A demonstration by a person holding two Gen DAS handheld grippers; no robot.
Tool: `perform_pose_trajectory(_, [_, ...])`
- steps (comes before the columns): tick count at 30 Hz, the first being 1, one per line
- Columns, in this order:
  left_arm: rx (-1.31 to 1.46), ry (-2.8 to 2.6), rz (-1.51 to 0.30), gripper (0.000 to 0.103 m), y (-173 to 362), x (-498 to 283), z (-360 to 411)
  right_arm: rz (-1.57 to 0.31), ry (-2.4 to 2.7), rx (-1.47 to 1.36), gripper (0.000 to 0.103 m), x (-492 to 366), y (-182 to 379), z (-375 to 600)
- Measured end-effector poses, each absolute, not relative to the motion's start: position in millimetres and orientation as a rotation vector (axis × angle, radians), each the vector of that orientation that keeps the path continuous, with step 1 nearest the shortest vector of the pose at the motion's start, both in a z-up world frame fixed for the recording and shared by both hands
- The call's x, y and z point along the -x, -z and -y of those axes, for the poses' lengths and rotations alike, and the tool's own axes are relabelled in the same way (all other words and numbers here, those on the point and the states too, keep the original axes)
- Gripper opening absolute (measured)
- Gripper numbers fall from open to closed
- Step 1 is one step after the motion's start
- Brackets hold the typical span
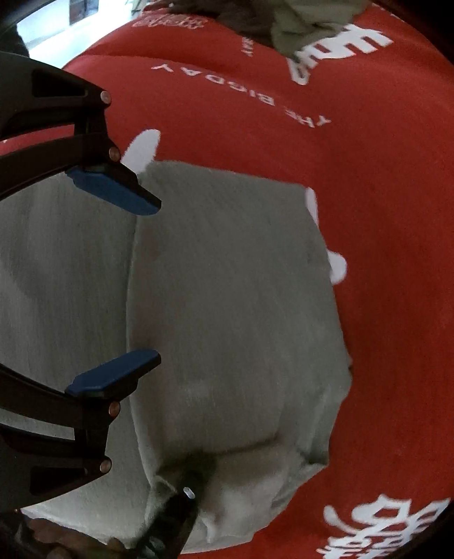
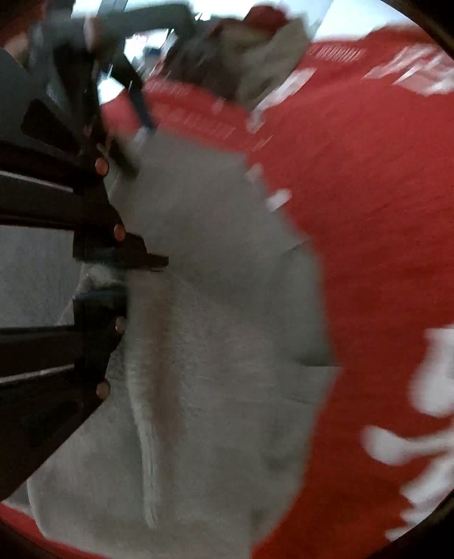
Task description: Fold small clothes
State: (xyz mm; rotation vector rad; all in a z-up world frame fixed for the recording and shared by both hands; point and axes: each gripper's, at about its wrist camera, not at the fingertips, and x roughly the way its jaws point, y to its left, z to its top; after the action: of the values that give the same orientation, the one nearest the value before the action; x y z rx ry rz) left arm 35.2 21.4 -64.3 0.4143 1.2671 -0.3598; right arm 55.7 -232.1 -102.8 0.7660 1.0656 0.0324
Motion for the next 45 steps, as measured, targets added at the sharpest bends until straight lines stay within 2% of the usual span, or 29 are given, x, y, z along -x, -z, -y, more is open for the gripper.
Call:
perform_pose_trajectory(3, [-0.399,0.376,-1.263,0.080,71,-42,-29,-1.021,-0.016,-0.944,0.058,-46,100,246])
perform_pose_trajectory(4, [-0.394,0.379,-1.267,0.080,70,-41,-30,-0.993,0.018,-1.012,0.060,-40,98,254])
perform_pose_trajectory(6, [-0.374,0.384,-1.279,0.080,69,-43,-35,-0.944,0.097,-1.152,0.060,-28,100,270])
perform_pose_trajectory(7, [-0.365,0.386,-1.284,0.080,70,-47,-39,-0.922,0.132,-1.239,0.056,-23,106,277])
perform_pose_trajectory(8, [-0.355,0.388,-1.290,0.080,69,-48,-40,-0.907,0.155,-1.295,0.046,-23,106,281])
perform_pose_trajectory(9, [-0.347,0.390,-1.292,0.080,66,-47,-42,-0.891,0.195,-1.358,0.012,-21,110,285])
perform_pose_trajectory(10, [-0.343,0.388,-1.288,0.080,63,-46,-44,-0.883,0.215,-1.351,0.007,-21,107,285])
perform_pose_trajectory(11, [-0.342,0.386,-1.284,0.080,62,-46,-47,-0.876,0.217,-1.300,0.007,-28,100,283])
perform_pose_trajectory(16, [-0.337,0.338,-1.272,0.080,61,-52,-70,-0.972,0.039,-0.608,0.007,-87,39,204])
perform_pose_trajectory(18, [-0.339,0.295,-1.274,0.080,64,-56,-83,-1.025,-0.032,-0.375,0.008,-103,39,158])
perform_pose_trajectory(20, [-0.335,0.253,-1.284,0.080,67,-62,-95,-1.075,-0.090,-0.212,0.012,-112,49,122])
perform_pose_trajectory(21, [-0.329,0.230,-1.292,0.080,69,-66,-102,-1.126,-0.109,-0.125,0.018,-117,59,102])
perform_pose_trajectory(22, [-0.322,0.215,-1.297,0.080,70,-69,-107,-1.144,-0.120,-0.086,0.031,-116,62,95])
perform_pose_trajectory(23, [-0.317,0.203,-1.299,0.080,70,-72,-112,-1.139,-0.138,-0.063,0.039,-115,62,89])
perform_pose_trajectory(24, [-0.314,0.193,-1.296,0.080,68,-76,-116,-1.127,-0.158,-0.059,0.054,-112,60,85])
perform_pose_trajectory(25, [-0.314,0.192,-1.293,0.080,67,-77,-117,-1.111,-0.188,-0.058,0.058,-107,53,81])
perform_pose_trajectory(29, [-0.310,0.235,-1.276,0.080,56,-80,-107,-1.117,-0.177,-0.162,0.058,-81,40,103])
perform_pose_trajectory(33, [-0.308,0.333,-1.248,0.080,48,-80,-77,-1.131,0.025,-0.578,0.058,-31,46,187])
perform_pose_trajectory(36, [-0.324,0.381,-1.237,0.080,57,-83,-51,-1.087,0.235,-0.983,0.058,31,73,261])
perform_pose_trajectory(39, [-0.336,0.399,-1.269,0.080,77,-86,-30,-1.037,0.358,-1.195,0.058,67,100,293])
perform_pose_trajectory(41, [-0.367,0.398,-1.271,0.080,86,-82,-20,-0.980,0.404,-1.317,0.055,82,117,312])
perform_pose_trajectory(42, [-0.384,0.401,-1.263,0.080,89,-79,-17,-0.964,0.406,-1.363,0.037,84,123,317])
perform_pose_trajectory(43, [-0.386,0.402,-1.255,0.080,89,-78,-17,-0.953,0.412,-1.393,0.006,86,126,321])
perform_pose_trajectory(45, [-0.384,0.411,-1.251,0.082,90,-75,-18,-0.891,0.427,-1.412,0.006,91,124,328])
